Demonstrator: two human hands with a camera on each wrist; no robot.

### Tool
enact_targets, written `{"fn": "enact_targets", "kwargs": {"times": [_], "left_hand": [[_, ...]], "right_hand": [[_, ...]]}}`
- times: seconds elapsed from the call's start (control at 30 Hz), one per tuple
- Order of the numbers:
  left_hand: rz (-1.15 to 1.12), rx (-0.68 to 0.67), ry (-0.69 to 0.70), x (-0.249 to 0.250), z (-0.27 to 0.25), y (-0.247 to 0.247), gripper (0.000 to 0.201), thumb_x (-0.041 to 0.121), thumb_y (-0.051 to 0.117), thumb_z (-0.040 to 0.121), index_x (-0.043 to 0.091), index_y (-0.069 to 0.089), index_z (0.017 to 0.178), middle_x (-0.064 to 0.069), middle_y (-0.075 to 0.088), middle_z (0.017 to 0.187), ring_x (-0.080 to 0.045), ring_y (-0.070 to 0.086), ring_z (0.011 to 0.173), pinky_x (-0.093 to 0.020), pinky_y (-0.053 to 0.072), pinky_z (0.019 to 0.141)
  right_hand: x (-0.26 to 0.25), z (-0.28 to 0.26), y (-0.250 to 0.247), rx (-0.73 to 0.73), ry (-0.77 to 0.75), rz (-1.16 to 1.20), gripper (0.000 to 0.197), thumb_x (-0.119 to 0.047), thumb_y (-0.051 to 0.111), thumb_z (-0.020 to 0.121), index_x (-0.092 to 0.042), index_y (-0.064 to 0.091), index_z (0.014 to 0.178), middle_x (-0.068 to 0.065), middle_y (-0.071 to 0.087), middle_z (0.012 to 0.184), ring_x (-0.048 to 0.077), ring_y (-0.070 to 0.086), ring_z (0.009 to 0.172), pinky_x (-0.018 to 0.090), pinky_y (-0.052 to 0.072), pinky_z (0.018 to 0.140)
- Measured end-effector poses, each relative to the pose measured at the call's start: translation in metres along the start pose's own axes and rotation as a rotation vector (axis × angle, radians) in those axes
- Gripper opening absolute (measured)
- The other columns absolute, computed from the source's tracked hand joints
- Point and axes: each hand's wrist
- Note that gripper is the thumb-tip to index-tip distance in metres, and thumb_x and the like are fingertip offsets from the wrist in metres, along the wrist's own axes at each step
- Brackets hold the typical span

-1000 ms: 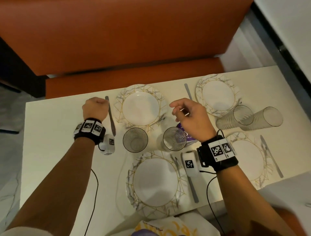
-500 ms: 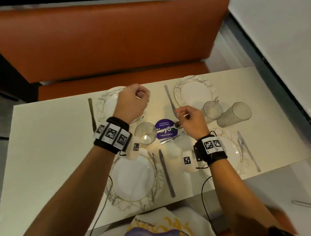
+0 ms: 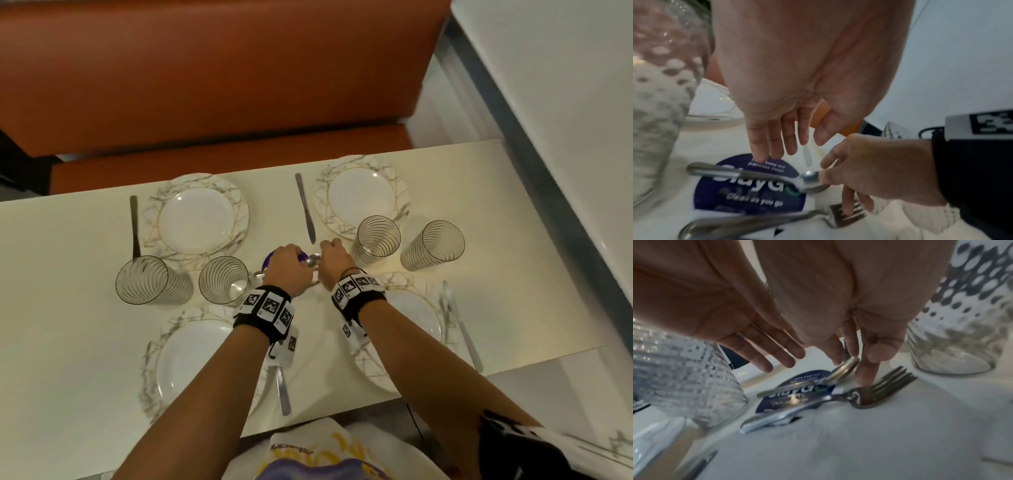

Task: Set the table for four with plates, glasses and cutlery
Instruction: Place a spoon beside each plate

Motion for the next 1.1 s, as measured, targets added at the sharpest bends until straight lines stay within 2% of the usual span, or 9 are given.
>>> {"fn": "enact_targets", "kwargs": {"times": [0.2,0.33,0.6,0.67,0.73,0.77,0.87,0.97,1.1], "left_hand": [[0.120,0.010,-0.030,-0.013,0.000,0.019,0.035,0.010,0.063,0.093,0.006,0.063,0.128,-0.013,0.065,0.127,-0.031,0.061,0.118,-0.039,0.049,0.097],[0.199,0.063,-0.020,-0.012,-0.001,0.021,0.037,0.023,0.064,0.094,0.015,0.064,0.130,-0.008,0.066,0.129,-0.033,0.060,0.122,-0.048,0.049,0.102],[-0.045,0.214,0.102,0.001,-0.001,0.006,0.025,0.008,0.053,0.100,0.005,0.074,0.113,-0.020,0.071,0.108,-0.038,0.065,0.100,-0.038,0.049,0.082],[-0.173,0.245,0.128,0.008,-0.004,0.001,0.020,0.012,0.053,0.103,0.008,0.072,0.102,-0.013,0.071,0.094,-0.026,0.067,0.088,-0.030,0.047,0.072],[-0.309,0.249,0.152,0.020,-0.011,-0.009,0.019,0.012,0.053,0.104,0.015,0.068,0.093,0.000,0.068,0.078,-0.001,0.063,0.067,-0.014,0.042,0.062],[-0.370,0.251,0.172,0.026,-0.015,-0.014,0.021,0.010,0.052,0.104,0.017,0.065,0.089,0.004,0.066,0.072,0.002,0.060,0.059,-0.011,0.041,0.059],[-0.519,0.245,0.221,0.041,-0.026,-0.026,0.028,0.011,0.050,0.107,0.016,0.064,0.083,0.005,0.064,0.066,-0.009,0.056,0.059,-0.024,0.047,0.064],[-0.654,0.228,0.215,0.052,-0.036,-0.036,0.027,0.013,0.050,0.108,0.011,0.067,0.088,-0.004,0.063,0.068,-0.021,0.056,0.063,-0.038,0.051,0.067],[-0.779,0.245,0.203,0.059,-0.052,-0.042,0.029,0.012,0.049,0.109,0.010,0.068,0.087,-0.008,0.062,0.067,-0.024,0.054,0.060,-0.034,0.049,0.061]], "right_hand": [[0.005,0.007,0.003,-0.037,-0.015,-0.016,0.043,0.000,0.063,0.089,-0.004,0.049,0.130,0.015,0.046,0.133,0.033,0.059,0.116,0.037,0.049,0.093],[0.001,0.003,-0.004,0.027,-0.006,0.029,0.038,-0.005,0.062,0.090,-0.002,0.051,0.126,0.016,0.049,0.130,0.034,0.058,0.116,0.038,0.048,0.093],[-0.036,-0.021,-0.056,0.208,-0.157,0.073,0.039,-0.006,0.068,0.087,-0.001,0.055,0.124,0.013,0.046,0.129,0.032,0.063,0.104,0.037,0.054,0.087],[-0.042,-0.025,-0.074,0.281,-0.206,0.082,0.033,-0.008,0.069,0.087,-0.005,0.059,0.119,0.010,0.047,0.124,0.029,0.064,0.097,0.038,0.056,0.086],[-0.043,-0.025,-0.090,0.336,-0.279,0.143,0.020,-0.010,0.064,0.092,-0.008,0.063,0.112,0.007,0.048,0.118,0.024,0.060,0.090,0.034,0.053,0.082],[-0.042,-0.024,-0.097,0.359,-0.324,0.190,0.015,-0.011,0.061,0.094,-0.009,0.065,0.109,0.008,0.050,0.116,0.021,0.057,0.088,0.031,0.049,0.080],[-0.041,-0.022,-0.112,0.448,-0.420,0.379,0.013,-0.014,0.061,0.095,-0.010,0.068,0.105,0.008,0.063,0.109,0.020,0.060,0.094,0.030,0.049,0.084],[-0.041,-0.023,-0.120,0.339,-0.375,0.585,0.024,-0.023,0.063,0.094,-0.016,0.065,0.117,0.000,0.069,0.112,0.013,0.064,0.102,0.032,0.055,0.088],[-0.043,-0.026,-0.120,0.283,-0.364,0.687,0.034,-0.029,0.068,0.089,-0.015,0.067,0.121,-0.001,0.070,0.112,0.013,0.068,0.102,0.040,0.061,0.086]]}}
Point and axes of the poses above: each hand's wrist, its own z-axis towards the middle knuckle, its own y-axis out of the palm, x = y × z
